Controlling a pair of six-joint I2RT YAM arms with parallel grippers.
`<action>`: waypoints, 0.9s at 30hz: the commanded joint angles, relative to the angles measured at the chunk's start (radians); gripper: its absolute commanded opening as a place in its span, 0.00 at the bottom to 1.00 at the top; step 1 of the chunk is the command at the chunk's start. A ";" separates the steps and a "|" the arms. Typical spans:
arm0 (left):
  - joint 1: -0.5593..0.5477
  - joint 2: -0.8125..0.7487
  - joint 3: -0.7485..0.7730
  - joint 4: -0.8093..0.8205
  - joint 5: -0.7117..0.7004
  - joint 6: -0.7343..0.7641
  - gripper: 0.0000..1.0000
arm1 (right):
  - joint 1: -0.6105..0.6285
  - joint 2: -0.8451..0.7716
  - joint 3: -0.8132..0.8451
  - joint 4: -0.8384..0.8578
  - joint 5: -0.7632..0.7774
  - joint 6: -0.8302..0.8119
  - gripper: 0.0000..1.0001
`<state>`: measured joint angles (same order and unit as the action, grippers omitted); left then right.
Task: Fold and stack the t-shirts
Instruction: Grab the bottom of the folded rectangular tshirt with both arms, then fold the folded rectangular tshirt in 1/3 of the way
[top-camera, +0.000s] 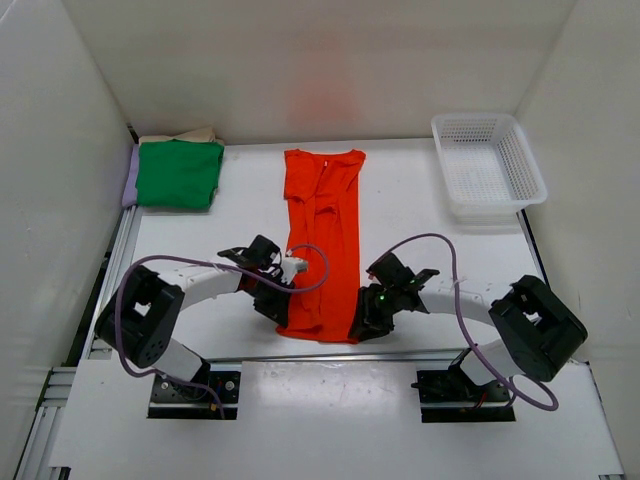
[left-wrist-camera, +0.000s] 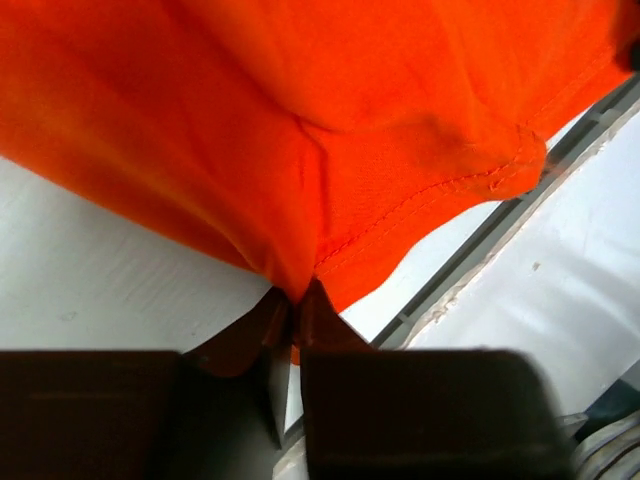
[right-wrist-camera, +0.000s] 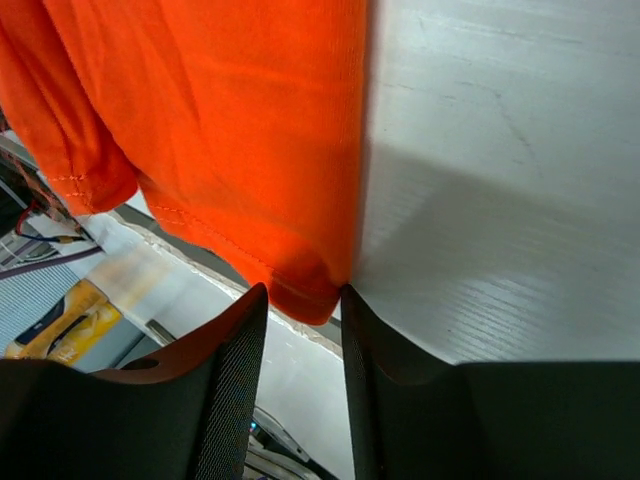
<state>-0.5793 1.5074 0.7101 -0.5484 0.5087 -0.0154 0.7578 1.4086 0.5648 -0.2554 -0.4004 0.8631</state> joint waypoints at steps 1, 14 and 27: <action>-0.004 -0.044 -0.018 0.007 0.010 0.015 0.14 | 0.015 0.016 -0.002 -0.004 -0.035 0.002 0.42; -0.004 -0.157 -0.031 -0.027 0.089 0.015 0.11 | 0.015 0.027 0.061 -0.042 -0.034 -0.007 0.02; 0.234 0.043 0.520 -0.340 -0.004 0.015 0.11 | -0.265 0.090 0.550 -0.333 0.095 -0.193 0.00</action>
<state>-0.3965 1.4696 1.1484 -0.8173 0.5095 -0.0074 0.5358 1.4445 1.0386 -0.4965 -0.3408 0.7494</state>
